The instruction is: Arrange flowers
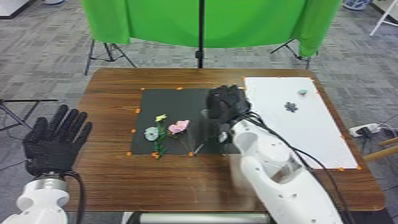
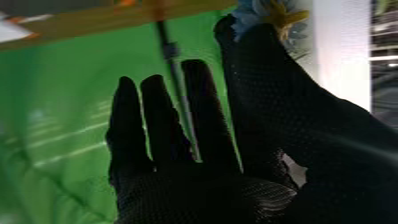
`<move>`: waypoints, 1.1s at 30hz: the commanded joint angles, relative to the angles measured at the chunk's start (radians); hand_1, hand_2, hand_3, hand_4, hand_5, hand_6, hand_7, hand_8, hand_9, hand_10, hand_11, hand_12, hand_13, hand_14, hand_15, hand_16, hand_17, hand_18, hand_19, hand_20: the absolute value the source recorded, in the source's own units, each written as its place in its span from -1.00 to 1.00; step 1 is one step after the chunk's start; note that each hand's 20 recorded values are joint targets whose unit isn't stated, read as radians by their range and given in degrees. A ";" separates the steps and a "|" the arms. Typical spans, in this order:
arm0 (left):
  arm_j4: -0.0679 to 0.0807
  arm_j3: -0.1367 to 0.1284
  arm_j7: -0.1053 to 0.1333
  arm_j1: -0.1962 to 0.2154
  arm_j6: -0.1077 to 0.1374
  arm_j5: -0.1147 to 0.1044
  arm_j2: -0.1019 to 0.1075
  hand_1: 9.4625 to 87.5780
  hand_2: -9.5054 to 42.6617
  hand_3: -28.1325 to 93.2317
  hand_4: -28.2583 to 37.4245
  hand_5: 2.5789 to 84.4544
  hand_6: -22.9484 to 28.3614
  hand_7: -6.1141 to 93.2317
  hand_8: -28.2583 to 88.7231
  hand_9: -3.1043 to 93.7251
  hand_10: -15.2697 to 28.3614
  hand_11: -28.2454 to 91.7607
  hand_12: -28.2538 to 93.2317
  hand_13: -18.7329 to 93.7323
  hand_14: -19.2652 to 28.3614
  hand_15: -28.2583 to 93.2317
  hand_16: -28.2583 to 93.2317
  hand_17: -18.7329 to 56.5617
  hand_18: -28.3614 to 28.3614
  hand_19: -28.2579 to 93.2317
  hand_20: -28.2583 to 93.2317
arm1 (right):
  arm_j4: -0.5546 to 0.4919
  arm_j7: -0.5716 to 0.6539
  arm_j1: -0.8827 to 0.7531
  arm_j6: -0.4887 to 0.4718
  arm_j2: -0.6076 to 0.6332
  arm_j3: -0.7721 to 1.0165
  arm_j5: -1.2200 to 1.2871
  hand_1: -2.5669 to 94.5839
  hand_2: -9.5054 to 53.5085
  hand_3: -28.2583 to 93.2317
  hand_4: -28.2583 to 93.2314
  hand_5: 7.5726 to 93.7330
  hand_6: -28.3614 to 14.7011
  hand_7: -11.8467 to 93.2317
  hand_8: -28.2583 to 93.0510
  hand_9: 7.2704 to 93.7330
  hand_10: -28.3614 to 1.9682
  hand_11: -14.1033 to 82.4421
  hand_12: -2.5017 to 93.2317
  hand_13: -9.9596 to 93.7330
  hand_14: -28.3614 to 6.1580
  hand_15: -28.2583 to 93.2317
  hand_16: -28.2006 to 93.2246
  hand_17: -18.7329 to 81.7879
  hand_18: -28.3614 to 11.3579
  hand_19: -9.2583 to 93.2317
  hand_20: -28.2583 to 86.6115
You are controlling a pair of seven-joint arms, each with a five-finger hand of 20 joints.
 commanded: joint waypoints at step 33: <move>0.004 0.009 -0.005 0.011 0.006 -0.002 -0.010 -0.61 -0.04 0.77 -1.00 0.06 0.22 -0.64 -0.68 -0.09 0.34 -0.22 -0.38 -0.07 0.35 -0.15 -0.59 -0.62 0.46 0.01 -0.31 | -0.084 0.029 -0.058 -0.101 0.024 0.061 0.044 -0.06 -1.00 0.90 -1.00 0.27 0.24 -0.42 -0.76 -0.05 -0.25 -0.53 -0.67 -0.20 -0.39 -0.24 -0.24 -0.51 -0.57 0.24 -0.15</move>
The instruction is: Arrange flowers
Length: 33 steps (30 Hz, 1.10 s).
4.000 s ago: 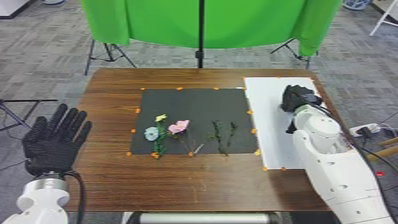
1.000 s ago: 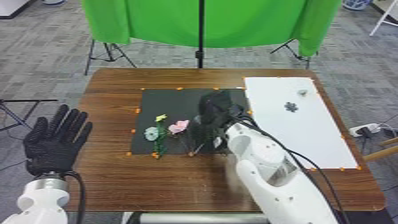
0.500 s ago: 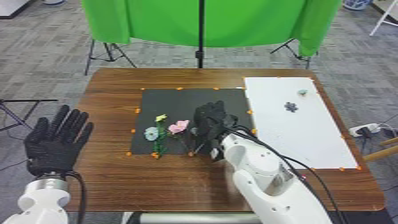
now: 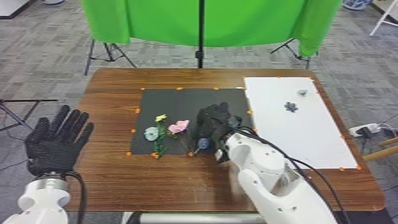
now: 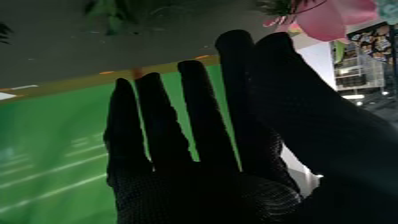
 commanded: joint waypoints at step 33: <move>-0.011 0.001 0.017 0.037 0.009 -0.007 -0.017 -0.61 -0.04 0.77 -1.00 0.06 0.21 -0.64 -0.68 -0.09 0.34 -0.22 -0.38 -0.07 0.35 -0.15 -0.59 -0.62 0.46 0.01 -0.31 | 0.344 0.217 0.112 0.050 0.094 0.342 0.001 0.13 -1.00 0.64 -1.00 0.05 0.37 -0.47 -0.75 0.06 0.19 -0.52 -0.68 0.22 0.04 -0.11 -0.21 -0.23 -0.60 0.55 -0.02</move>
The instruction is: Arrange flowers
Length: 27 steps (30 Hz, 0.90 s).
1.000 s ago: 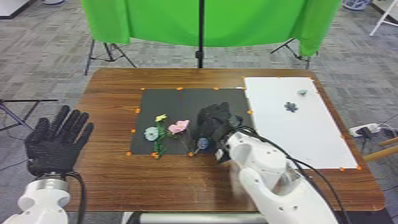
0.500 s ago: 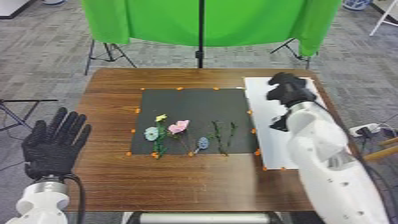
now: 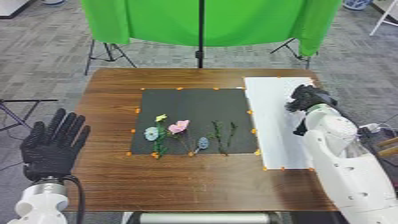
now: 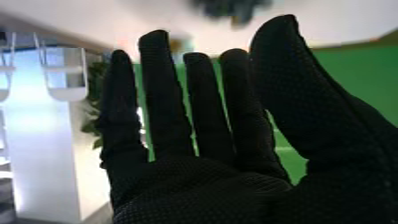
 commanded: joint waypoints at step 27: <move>0.006 0.011 -0.020 -0.006 0.005 0.001 -0.003 -0.61 -0.04 0.77 -1.00 0.06 0.22 -0.64 -0.68 -0.09 0.34 -0.22 -0.38 -0.07 0.34 -0.15 -0.59 -0.62 0.46 0.01 -0.31 | -0.209 -0.275 0.032 0.102 -0.039 -0.337 -0.066 0.32 -1.00 0.62 -1.00 0.53 0.35 0.02 -0.49 0.73 0.18 -0.53 -0.12 0.54 0.32 -0.10 0.20 0.01 -0.49 0.68 0.19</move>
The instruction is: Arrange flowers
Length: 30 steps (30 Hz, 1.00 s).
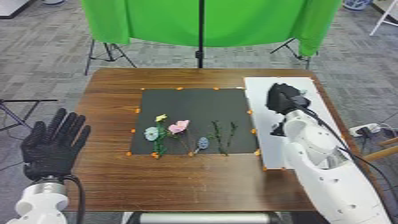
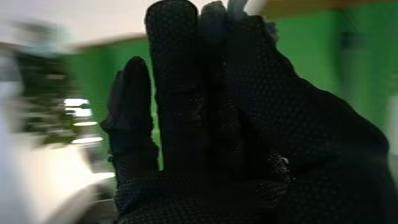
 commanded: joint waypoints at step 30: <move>0.004 -0.002 -0.020 0.009 0.001 -0.004 -0.002 -0.61 -0.04 0.77 -1.00 0.06 0.22 -0.64 -0.68 -0.09 0.34 -0.22 -0.38 -0.07 0.35 -0.15 -0.59 -0.62 0.46 0.01 -0.31 | -0.129 -0.153 -0.034 -0.159 -0.051 -0.169 -0.158 0.16 -1.00 0.78 -1.00 0.28 0.30 -0.29 -0.76 0.31 -0.03 -0.24 -0.54 0.25 0.05 0.16 -0.04 -0.11 -0.57 0.67 0.18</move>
